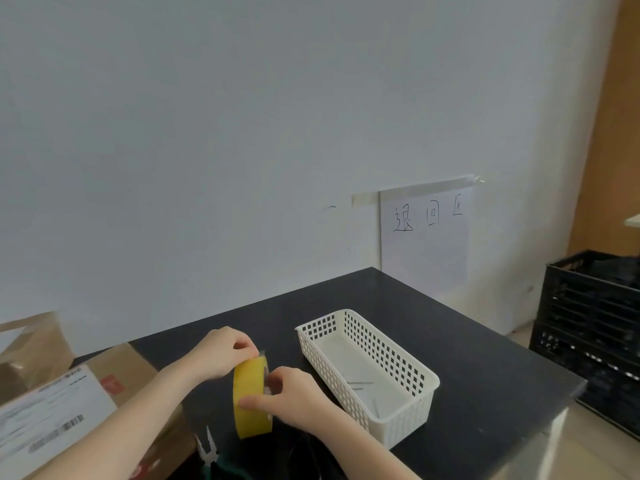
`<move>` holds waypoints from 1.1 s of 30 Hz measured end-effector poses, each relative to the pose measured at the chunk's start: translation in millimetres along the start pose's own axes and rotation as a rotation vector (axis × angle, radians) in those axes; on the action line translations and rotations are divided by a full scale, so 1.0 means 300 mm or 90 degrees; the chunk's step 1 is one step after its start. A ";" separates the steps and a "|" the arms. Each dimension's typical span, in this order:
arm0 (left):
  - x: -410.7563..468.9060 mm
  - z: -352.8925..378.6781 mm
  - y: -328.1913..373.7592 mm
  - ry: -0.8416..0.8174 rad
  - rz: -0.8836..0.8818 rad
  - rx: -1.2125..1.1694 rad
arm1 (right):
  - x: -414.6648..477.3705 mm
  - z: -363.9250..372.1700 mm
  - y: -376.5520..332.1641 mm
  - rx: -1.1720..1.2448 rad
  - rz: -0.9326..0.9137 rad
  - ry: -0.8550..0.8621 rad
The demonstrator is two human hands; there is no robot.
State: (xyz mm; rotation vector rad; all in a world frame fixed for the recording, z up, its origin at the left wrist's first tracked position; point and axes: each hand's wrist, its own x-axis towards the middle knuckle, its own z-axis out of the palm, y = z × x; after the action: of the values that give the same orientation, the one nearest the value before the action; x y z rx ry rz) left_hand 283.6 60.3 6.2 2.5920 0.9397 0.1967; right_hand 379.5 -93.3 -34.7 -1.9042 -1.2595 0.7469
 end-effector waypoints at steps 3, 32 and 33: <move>0.001 -0.003 0.005 0.015 0.006 0.000 | 0.003 0.004 0.004 0.040 -0.008 -0.035; -0.025 0.019 0.021 0.300 0.028 0.034 | 0.100 0.025 -0.018 0.060 0.019 -0.044; -0.027 0.015 0.023 0.312 0.027 0.022 | 0.107 0.033 -0.019 0.055 0.015 -0.038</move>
State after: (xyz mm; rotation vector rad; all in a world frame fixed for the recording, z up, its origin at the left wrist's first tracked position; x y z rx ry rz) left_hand 282.6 49.1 4.6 2.6457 1.0490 0.8646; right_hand 380.2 -59.6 -38.2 -1.8423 -1.2229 0.8635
